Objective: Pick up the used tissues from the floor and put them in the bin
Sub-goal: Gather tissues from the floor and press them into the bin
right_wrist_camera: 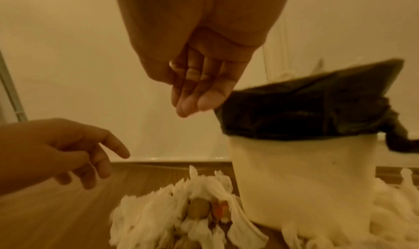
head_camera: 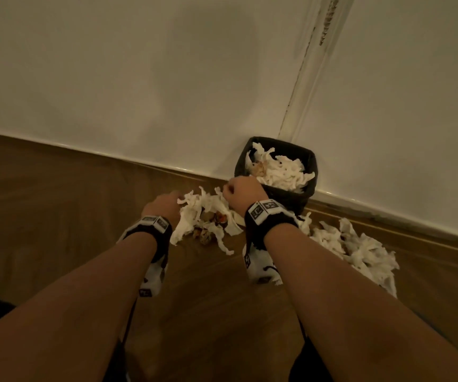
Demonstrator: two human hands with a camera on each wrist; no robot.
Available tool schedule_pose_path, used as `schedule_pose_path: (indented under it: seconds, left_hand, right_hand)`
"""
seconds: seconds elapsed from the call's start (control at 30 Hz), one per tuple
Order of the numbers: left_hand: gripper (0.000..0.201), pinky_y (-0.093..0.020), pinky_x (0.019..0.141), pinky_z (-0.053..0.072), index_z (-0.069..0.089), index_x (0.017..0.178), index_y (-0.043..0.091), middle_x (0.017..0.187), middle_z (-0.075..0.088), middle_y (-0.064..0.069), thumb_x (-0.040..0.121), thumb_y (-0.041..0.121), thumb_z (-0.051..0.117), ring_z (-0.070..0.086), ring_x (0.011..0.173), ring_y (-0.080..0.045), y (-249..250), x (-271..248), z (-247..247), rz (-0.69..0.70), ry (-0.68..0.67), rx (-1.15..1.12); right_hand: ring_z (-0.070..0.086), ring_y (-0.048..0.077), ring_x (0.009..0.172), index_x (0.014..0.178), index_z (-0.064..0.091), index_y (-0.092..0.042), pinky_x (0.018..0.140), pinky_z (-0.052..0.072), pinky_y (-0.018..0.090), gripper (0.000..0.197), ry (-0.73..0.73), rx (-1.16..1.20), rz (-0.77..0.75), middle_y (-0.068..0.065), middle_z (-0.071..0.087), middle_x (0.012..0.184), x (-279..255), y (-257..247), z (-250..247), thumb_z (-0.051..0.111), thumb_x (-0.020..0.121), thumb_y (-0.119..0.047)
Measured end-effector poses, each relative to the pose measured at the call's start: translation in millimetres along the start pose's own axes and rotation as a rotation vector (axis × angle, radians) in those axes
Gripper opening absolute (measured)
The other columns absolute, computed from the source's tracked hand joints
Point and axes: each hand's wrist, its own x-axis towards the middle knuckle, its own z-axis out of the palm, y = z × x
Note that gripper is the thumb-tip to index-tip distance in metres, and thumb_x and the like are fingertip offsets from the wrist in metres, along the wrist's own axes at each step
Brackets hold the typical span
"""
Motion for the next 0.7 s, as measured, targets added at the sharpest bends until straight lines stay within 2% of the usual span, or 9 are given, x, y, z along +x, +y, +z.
schedule_pose_path:
  seconds: [0.07,0.13,0.23,0.3,0.33,0.43,0.5,0.6,0.7]
  left_hand:
    - [0.039,-0.038,0.089,0.049,0.052,0.123,0.023,0.120,0.058,-0.007,0.089,0.005,0.044,0.057,0.107,-0.025,-19.2,3.4,14.6,-0.022,-0.048,-0.004]
    - [0.038,-0.040,0.092,0.049,0.053,0.122,0.023,0.122,0.056,-0.007,0.090,0.006,0.043,0.055,0.110,-0.023,-33.4,6.2,23.1,-0.044,-0.077,-0.019]
    - [0.037,-0.043,0.097,0.044,0.054,0.120,0.024,0.129,0.050,-0.006,0.088,0.007,0.044,0.050,0.116,-0.023,-47.2,11.1,33.7,-0.065,-0.071,0.002]
    - [0.036,-0.044,0.100,0.039,0.053,0.120,0.026,0.134,0.045,-0.004,0.088,0.011,0.048,0.044,0.123,-0.024,-51.6,14.5,40.0,-0.077,-0.027,0.032]
    - [0.036,-0.045,0.100,0.036,0.053,0.120,0.026,0.135,0.043,-0.004,0.087,0.012,0.049,0.041,0.125,-0.025,-52.8,15.7,43.0,-0.084,-0.006,0.038]
    - [0.035,-0.048,0.101,0.034,0.054,0.116,0.026,0.135,0.044,-0.004,0.085,0.010,0.049,0.040,0.125,-0.027,-54.5,18.8,50.3,-0.141,0.045,-0.022]
    - [0.036,-0.050,0.103,0.033,0.053,0.115,0.025,0.139,0.041,-0.004,0.084,0.007,0.049,0.040,0.127,-0.028,-56.9,19.4,56.0,-0.191,0.062,-0.098]
    - [0.038,-0.052,0.104,0.029,0.046,0.127,0.024,0.145,0.034,-0.005,0.089,0.020,0.049,0.035,0.131,-0.030,-63.9,17.9,65.5,-0.264,0.067,-0.143]
    - [0.047,-0.051,0.102,0.030,0.040,0.132,0.016,0.137,0.037,-0.013,0.090,0.036,0.047,0.036,0.126,-0.034,-73.0,13.9,72.8,-0.336,0.094,-0.141]
  right_hand:
    - [0.063,0.025,0.091,0.102,0.064,-0.009,0.080,0.052,0.033,0.022,-0.107,0.034,0.021,0.011,0.066,0.102,6.1,-0.9,17.8,0.045,0.094,-0.018]
    - [0.059,0.027,0.106,0.114,0.062,-0.010,0.089,0.050,0.035,0.026,-0.201,0.013,0.045,0.011,0.062,0.116,12.4,-1.4,35.5,0.048,0.093,-0.016]
    - [0.058,0.028,0.107,0.110,0.066,-0.005,0.087,0.046,0.031,0.025,-0.282,-0.012,0.088,0.014,0.063,0.116,19.2,-1.3,67.0,0.048,0.094,-0.015]
    - [0.058,0.030,0.108,0.111,0.066,-0.003,0.091,0.045,0.033,0.026,-0.335,-0.017,0.110,0.015,0.063,0.117,21.6,-0.4,90.4,0.050,0.094,-0.014]
    - [0.057,0.030,0.110,0.113,0.066,-0.003,0.093,0.045,0.034,0.027,-0.362,-0.013,0.118,0.015,0.062,0.119,21.9,0.6,101.9,0.051,0.094,-0.014]
    - [0.056,0.031,0.109,0.113,0.065,-0.006,0.090,0.045,0.033,0.026,-0.425,0.015,0.139,0.015,0.060,0.120,19.6,5.3,131.7,0.047,0.095,-0.012]
    - [0.047,0.033,0.119,0.115,0.062,-0.009,0.096,0.042,0.037,0.026,-0.402,-0.008,0.142,0.016,0.052,0.129,17.0,9.6,146.3,0.045,0.095,-0.012]
    - [0.017,0.035,0.140,0.125,0.054,-0.013,0.109,0.032,0.043,0.030,-0.276,-0.061,0.146,0.013,0.027,0.147,14.0,12.7,159.5,0.045,0.096,-0.017]
    - [0.011,0.036,0.141,0.136,0.042,-0.017,0.108,0.035,0.045,0.044,-0.247,-0.081,0.138,0.010,0.020,0.150,16.0,13.3,164.3,0.052,0.093,-0.023]
